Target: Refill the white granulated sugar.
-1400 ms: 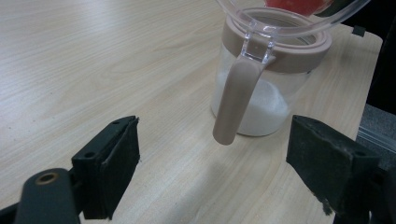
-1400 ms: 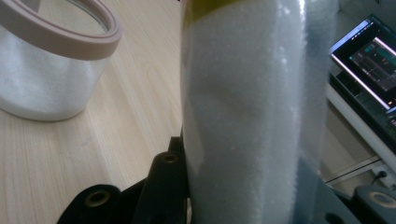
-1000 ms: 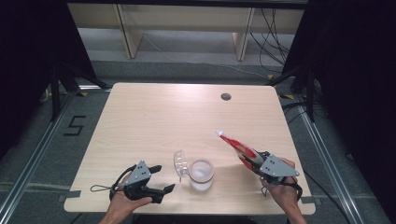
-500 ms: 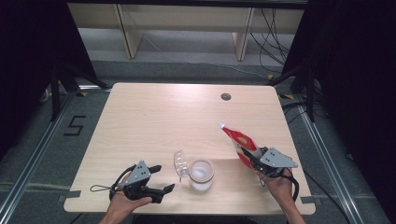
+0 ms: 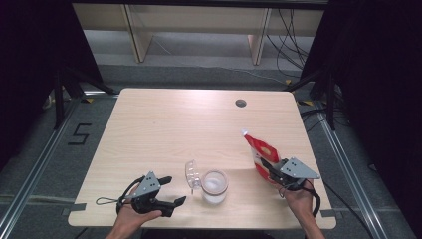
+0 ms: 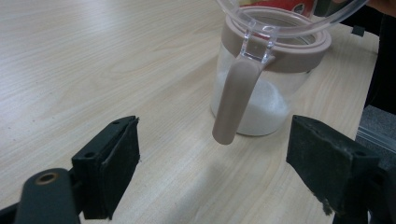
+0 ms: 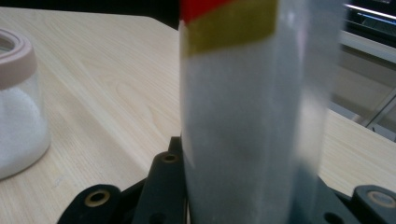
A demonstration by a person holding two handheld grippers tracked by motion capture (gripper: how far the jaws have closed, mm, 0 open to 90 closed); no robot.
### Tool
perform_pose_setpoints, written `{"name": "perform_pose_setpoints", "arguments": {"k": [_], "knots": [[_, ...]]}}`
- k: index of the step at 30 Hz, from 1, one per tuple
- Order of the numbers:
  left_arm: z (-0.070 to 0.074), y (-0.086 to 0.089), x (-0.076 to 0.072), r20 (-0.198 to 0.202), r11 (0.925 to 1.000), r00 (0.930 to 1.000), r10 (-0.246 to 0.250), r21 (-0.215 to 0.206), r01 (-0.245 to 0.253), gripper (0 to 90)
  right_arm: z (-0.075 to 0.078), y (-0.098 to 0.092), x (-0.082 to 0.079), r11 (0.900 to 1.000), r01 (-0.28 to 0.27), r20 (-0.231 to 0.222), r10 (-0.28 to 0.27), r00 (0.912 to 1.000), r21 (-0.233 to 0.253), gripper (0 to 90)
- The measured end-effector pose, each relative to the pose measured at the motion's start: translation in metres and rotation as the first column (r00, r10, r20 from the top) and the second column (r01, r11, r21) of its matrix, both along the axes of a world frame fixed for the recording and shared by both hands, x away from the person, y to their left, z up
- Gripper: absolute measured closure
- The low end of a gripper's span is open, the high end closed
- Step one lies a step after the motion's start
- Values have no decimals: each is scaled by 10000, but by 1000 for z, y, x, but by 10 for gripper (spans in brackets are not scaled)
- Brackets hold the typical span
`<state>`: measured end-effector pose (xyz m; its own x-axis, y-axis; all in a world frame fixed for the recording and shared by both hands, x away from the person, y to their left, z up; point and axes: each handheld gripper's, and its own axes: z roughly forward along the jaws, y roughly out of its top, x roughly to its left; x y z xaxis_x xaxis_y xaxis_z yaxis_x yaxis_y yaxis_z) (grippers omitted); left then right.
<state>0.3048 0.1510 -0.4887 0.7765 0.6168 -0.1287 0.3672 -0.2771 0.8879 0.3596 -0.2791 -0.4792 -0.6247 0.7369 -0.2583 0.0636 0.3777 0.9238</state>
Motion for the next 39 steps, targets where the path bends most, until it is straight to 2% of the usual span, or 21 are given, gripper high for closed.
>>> {"name": "perform_pose_setpoints", "arguments": {"k": [1,6,9,10,12,14,16,17,18,19,22,24,26,27,29,31,33,34,35,37,39], "knots": [[0,0,0,-6,10000,10000,46,61,-46,167,1,-2,-1,10000,-55,-53,55,10000,-58,752],[0,0,0,11,10000,10000,-25,50,24,167,-2,-6,-8,9976,212,-430,-184,9989,661,753],[0,0,0,-9,10000,10000,51,48,-51,167,-3,-11,-11,9896,347,-1025,-204,9945,1396,753],[0,0,0,-6,10000,10000,47,47,-47,167,-4,-12,-12,9906,264,-1106,-114,9938,1345,753],[0,0,0,-4,10000,10000,45,54,-45,167,-4,-13,-13,9859,369,-1175,-177,9929,1633,754],[0,0,0,0,10000,10000,47,53,-47,167,-3,-12,-14,9884,371,-1040,-219,9943,1473,753],[0,0,0,-1,10000,10000,28,42,-28,167,-3,-10,-14,9861,375,-915,-228,9955,1620,753],[0,0,0,3,10000,10000,41,69,-41,167,-3,-10,-15,9858,309,-1109,-126,9938,1650,752],[0,0,0,5,9999,10000,19,117,-19,167,-3,-11,-15,9864,328,-1047,-160,9944,1611,752],[0,0,0,2,9999,10000,19,114,-19,167,-3,-10,-18,9824,551,-1302,-319,9910,1785,752],[0,0,0,-18,10000,10000,49,59,-49,167,-3,-12,-17,9849,406,-1161,-211,9930,1685,745],[0,0,0,-23,9999,10000,36,98,-36,167,-3,-11,-19,9790,687,-1281,-443,9908,1922,733],[0,0,0,-13,9999,10000,16,106,-16,167,-4,-13,-17,9812,506,-899,-343,9954,1862,719],[0,0,0,-1,9999,10000,3,107,-3,167,-4,-12,-20,9764,680,-1320,-412,9904,2050,708],[0,0,0,-14,10000,10000,20,91,-20,167,-3,-14,-20,9790,595,-1262,-352,9914,1948,682],[0,0,0,-13,10000,10000,18,95,-18,167,-3,-14,-21,9733,687,-1369,-391,9898,2188,656],[0,0,0,-6,10000,10000,5,95,-5,167,-3,-15,-21,9716,717,-1177,-459,9920,2255,647],[0,0,0,-6,10000,10000,4,97,-4,167,-2,-16,-22,9725,665,-1324,-374,9905,2231,637],[0,0,0,-6,10000,10000,3,95,-3,167,-2,-16,-23,9683,851,-1408,-528,9886,2350,618],[0,0,0,-3,9999,10000,9,103,-9,167,-2,-17,-23,9706,665,-1308,-367,9907,2314,580],[0,0,0,-4,9999,10000,10,103,-10,167,0,-16,-27,9671,884,-1586,-510,9860,2387,519]]}}
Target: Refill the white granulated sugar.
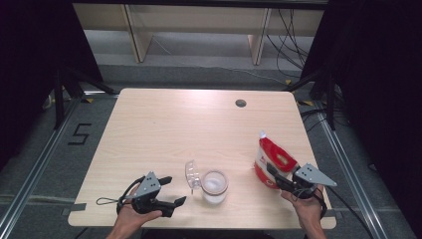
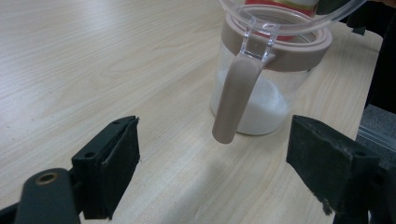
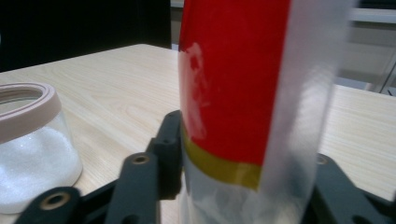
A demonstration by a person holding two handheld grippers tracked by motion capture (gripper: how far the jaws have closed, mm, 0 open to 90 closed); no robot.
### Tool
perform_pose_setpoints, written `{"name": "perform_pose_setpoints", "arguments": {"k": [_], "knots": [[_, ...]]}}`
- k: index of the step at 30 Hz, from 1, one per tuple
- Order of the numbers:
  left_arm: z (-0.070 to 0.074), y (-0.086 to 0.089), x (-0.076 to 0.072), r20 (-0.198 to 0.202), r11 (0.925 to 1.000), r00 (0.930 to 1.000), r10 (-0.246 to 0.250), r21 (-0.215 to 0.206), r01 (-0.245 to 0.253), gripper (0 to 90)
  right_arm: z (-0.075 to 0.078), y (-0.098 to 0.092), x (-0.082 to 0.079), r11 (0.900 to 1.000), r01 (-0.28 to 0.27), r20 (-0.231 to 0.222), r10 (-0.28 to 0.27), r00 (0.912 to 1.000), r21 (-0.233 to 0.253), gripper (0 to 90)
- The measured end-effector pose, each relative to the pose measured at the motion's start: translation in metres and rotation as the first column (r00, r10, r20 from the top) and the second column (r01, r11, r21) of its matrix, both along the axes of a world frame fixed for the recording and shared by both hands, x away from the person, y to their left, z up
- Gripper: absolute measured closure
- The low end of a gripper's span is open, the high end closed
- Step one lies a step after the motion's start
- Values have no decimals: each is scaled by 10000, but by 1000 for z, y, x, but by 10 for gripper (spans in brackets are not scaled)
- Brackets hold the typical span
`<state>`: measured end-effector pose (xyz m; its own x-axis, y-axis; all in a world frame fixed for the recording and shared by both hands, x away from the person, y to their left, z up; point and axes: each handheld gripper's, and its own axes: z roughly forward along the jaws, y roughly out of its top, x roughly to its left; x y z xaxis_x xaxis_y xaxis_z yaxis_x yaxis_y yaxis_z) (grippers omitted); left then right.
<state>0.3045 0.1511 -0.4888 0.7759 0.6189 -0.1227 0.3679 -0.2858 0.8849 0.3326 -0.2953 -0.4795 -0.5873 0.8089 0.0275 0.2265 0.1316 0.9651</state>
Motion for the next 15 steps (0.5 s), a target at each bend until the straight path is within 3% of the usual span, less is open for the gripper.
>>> {"name": "perform_pose_setpoints", "arguments": {"k": [1,3,5,6,7,11,14,15], "knots": [[0,0,0,-9,10000,10000,13,-9,-13,167,0,-1,0,9999,92,110,-92,9999,-41,494],[0,0,0,8,10000,10000,-45,-54,45,167,2,0,-8,9992,394,-83,-394,9992,18,465],[0,0,0,-16,10000,10000,7,-17,-7,167,4,-3,-11,9986,375,26,-374,9993,-369,422],[0,0,0,-15,10000,10000,-6,-13,6,167,3,-2,-14,9989,445,-111,-444,9990,157,412],[0,0,0,7,10000,10000,-34,11,34,167,3,-4,-13,9994,272,120,-275,9996,198,403],[0,0,0,-9,10000,10000,11,-13,-11,167,6,-5,-23,9986,535,-388,-534,9978,17,380],[0,1,0,-30,10000,10000,66,-10,-66,166,7,-7,-26,9985,542,-410,-540,9977,29,371],[0,1,0,-27,10000,10000,57,-5,-57,166,8,-8,-26,9989,469,-108,-470,9988,-61,368]]}}
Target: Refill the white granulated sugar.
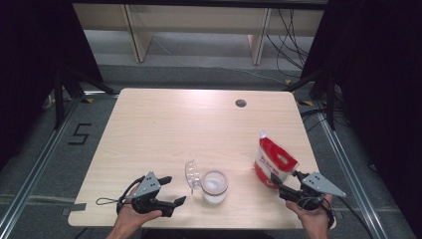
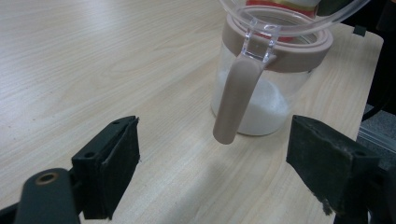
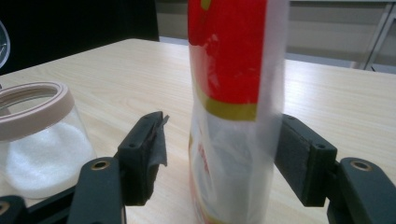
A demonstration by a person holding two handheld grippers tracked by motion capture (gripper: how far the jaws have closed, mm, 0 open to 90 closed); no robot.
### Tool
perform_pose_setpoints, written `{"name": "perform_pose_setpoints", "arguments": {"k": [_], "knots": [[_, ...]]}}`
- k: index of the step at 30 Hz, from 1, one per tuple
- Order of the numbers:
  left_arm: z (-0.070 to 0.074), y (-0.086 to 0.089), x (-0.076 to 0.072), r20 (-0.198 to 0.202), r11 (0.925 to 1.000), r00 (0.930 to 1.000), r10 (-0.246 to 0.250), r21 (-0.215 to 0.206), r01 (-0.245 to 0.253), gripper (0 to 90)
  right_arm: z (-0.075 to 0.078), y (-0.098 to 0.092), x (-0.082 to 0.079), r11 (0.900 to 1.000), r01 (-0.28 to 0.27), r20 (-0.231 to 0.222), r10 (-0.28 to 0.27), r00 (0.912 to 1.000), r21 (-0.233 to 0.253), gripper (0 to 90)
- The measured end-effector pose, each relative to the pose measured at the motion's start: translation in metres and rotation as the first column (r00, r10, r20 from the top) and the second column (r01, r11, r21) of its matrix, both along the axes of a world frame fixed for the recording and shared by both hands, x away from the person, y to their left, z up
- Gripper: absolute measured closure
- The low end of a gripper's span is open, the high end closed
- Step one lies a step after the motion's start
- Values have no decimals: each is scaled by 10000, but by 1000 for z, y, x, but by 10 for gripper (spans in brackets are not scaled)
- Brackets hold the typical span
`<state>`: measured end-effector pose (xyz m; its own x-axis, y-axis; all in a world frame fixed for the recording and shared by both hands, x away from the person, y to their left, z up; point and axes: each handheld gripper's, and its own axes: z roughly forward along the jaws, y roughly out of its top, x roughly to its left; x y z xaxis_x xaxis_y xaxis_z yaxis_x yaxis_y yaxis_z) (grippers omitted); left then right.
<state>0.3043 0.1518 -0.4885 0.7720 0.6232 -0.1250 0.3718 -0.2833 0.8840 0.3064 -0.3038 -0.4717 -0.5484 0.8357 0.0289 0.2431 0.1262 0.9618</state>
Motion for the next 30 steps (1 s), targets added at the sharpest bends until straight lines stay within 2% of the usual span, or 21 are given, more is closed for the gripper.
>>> {"name": "perform_pose_setpoints", "arguments": {"k": [1,2,4,5,7,8,9,10,12,14,15,16,17,18,19,21,23,24,28,29,30], "knots": [[0,0,0,1,10000,10000,-53,-63,53,166,1,-1,-6,9990,456,-417,-455,9981,16,368],[0,0,0,5,10000,10000,4,3,-4,167,0,-1,-7,9993,332,-339,-325,9989,195,368],[0,0,1,10,9999,10000,-94,-41,94,166,0,-2,-13,9986,467,-735,-449,9963,237,363],[0,0,1,70,9999,9999,-105,-4,105,167,0,-3,-14,9991,421,-662,-416,9969,61,364],[1,0,1,67,10000,10000,-71,-9,71,167,0,-2,-18,9970,729,-604,-711,9956,265,362],[1,1,1,72,10000,10000,-68,-1,68,166,1,-3,-19,9974,683,-509,-672,9964,218,360],[1,0,1,34,10000,10000,-31,-47,31,166,1,-2,-22,9968,742,-767,-718,9945,291,355],[1,1,1,32,10000,10000,-41,-54,41,166,1,-3,-22,9980,610,-580,-600,9965,153,353],[1,1,1,41,9999,10000,-50,-90,50,167,0,0,-26,9979,630,-907,-612,9940,175,350],[1,0,1,-7,9999,10000,-11,-120,11,166,-1,-1,-24,9996,292,-529,-292,9982,-14,341],[0,0,1,-20,9999,10000,-2,-108,2,167,-1,1,-28,9988,479,-787,-474,9958,43,332],[0,0,1,-25,10000,10000,-13,-95,12,167,-1,0,-27,9992,391,-568,-393,9976,-45,330],[1,0,1,-35,9999,10000,-4,-103,4,167,-1,1,-29,9985,511,-779,-525,9956,-191,327],[2,1,0,-2,10000,10000,20,-61,-20,167,-3,1,-28,9988,494,-658,-497,9966,-63,332],[2,0,1,23,10000,10000,28,-68,-28,167,-2,1,-30,9978,651,-829,-660,9944,-139,333],[3,0,0,4,10000,10000,4,-98,-4,166,-2,-1,-32,9970,746,-645,-757,9950,-183,333],[2,-2,1,-52,9997,10000,-11,-234,10,166,-1,-4,-35,9975,670,-910,-687,9935,-214,332],[2,-2,1,-23,9998,9999,-100,-164,99,167,-2,-4,-36,9968,775,-769,-788,9939,-197,332],[3,-2,2,125,9997,9997,-223,-64,224,166,-2,-5,-42,9965,816,-915,-830,9923,-198,332],[3,-2,0,-69,9998,10000,-21,-195,20,167,-2,-5,-43,9967,781,-772,-796,9938,-226,332],[3,-2,1,-4,9999,10000,-9,-124,9,166,-2,-4,-45,9966,818,-763,-818,9937,-41,331]]}}
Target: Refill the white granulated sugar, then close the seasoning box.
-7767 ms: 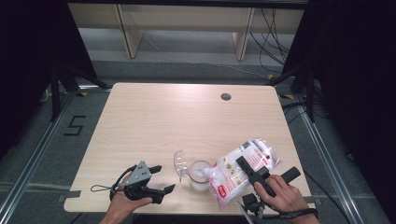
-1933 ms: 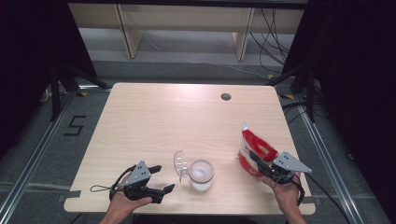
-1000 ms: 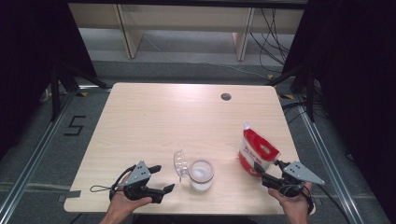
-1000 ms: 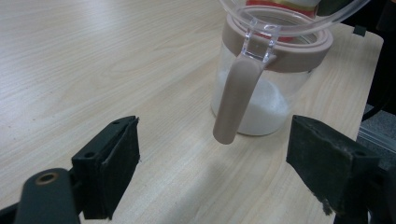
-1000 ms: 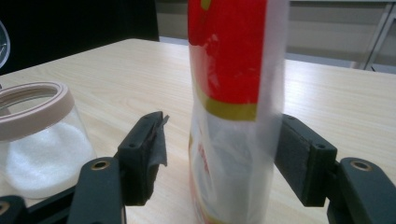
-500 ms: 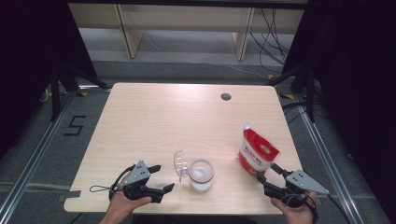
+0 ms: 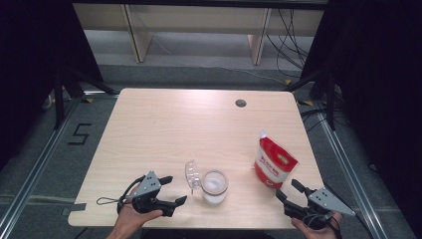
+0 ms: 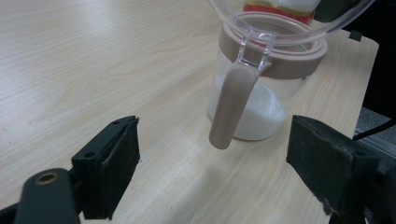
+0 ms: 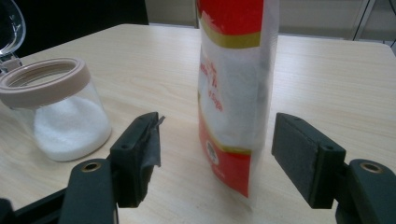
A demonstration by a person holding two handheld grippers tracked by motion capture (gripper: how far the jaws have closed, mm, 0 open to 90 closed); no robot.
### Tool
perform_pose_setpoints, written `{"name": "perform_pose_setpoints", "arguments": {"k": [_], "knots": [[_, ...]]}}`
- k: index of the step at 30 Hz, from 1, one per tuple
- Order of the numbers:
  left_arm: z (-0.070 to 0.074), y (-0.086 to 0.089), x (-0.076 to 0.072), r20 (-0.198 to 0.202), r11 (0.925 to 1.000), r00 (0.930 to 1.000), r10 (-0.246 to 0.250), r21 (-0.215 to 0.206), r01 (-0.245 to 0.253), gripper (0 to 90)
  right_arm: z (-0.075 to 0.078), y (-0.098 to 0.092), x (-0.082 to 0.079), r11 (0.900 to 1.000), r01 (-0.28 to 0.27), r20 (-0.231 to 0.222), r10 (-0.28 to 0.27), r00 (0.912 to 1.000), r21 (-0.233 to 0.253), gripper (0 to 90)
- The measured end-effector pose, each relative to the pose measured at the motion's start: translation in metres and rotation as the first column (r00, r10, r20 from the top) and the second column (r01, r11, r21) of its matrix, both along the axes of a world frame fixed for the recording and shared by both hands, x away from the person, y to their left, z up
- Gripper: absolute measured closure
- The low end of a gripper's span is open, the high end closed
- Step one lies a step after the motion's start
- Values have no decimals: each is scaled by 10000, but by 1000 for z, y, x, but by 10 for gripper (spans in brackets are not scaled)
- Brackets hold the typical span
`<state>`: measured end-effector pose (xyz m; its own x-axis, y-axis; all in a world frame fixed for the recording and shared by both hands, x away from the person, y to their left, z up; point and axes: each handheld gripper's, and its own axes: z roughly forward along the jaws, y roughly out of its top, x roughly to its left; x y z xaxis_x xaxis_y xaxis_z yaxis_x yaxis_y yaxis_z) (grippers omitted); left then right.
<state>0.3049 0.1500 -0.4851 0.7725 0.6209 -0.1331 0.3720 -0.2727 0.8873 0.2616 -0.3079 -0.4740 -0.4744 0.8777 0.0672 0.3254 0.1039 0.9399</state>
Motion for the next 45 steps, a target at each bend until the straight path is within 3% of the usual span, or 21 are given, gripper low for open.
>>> {"name": "perform_pose_setpoints", "arguments": {"k": [1,3,4,8,9,10,12,13,14,17,18,20,26,28,32,33,36,38,45], "knots": [[0,0,-1,-55,10000,10000,56,-42,-57,167,0,-1,-1,9998,-127,5,127,9999,-123,331],[0,0,0,-64,10000,10000,-1,-94,1,166,-1,2,-3,9998,-124,-70,125,9999,129,329],[1,0,0,-50,10000,10000,19,-13,-19,167,1,1,-4,9998,-181,-221,180,9996,-48,329],[1,-1,-1,-69,10000,10000,3,-29,-3,167,-1,3,-5,9995,-296,86,297,9995,-144,325],[1,-2,-1,-87,10000,10000,3,-65,-4,166,-1,5,-7,9996,-267,-183,268,9995,73,326],[1,-3,-1,-99,9999,10000,8,-148,-10,166,-2,5,-6,9992,-388,-39,389,9992,73,323],[2,-3,-1,-70,10000,10000,-34,-45,34,166,-2,3,-7,9987,-509,-213,510,9985,63,322],[1,-3,-1,-85,9999,10000,-19,-122,18,166,-3,5,-8,9995,-281,-144,283,9995,151,322],[1,-3,-1,-92,10000,10000,-7,-88,7,166,-3,4,-8,9992,-386,-88,385,9992,-114,321],[1,-3,-2,-144,9999,9999,-61,-136,59,166,-5,6,-9,9983,-581,-121,580,9982,-15,321],[2,-3,-2,-200,9998,9998,-60,-216,56,166,-4,4,-10,9969,-721,-194,715,9973,-311,321],[3,-4,-4,-224,9998,9997,-48,-189,44,166,-6,8,-13,9982,-591,-240,591,9980,29,321],[6,-6,-4,-141,9998,9997,-207,-69,206,167,-6,9,-14,9968,-791,-389,785,9962,-147,320],[7,-6,-5,-155,9999,9999,-49,-132,47,167,-7,8,-12,9953,-916,-210,910,9956,-318,319],[9,-3,-3,92,9999,9999,-118,60,118,180,-7,10,-13,9962,-857,-457,850,9953,-123,318],[9,-4,-5,-94,10000,9999,57,-79,-58,189,-7,10,-12,9961,-859,-401,851,9956,-184,318],[10,-3,-4,-68,9997,10000,-26,-253,24,235,-8,11,-12,9960,-884,-565,874,9946,-147,318],[11,-3,-5,7,9999,10000,-17,-143,17,301,-8,10,-10,9943,-1019,-438,1005,9940,-320,318],[17,-1,-9,657,9995,9978,-52,-297,72,644,-9,12,-10,9943,-1058,-538,1049,9930,-148,321]]}}
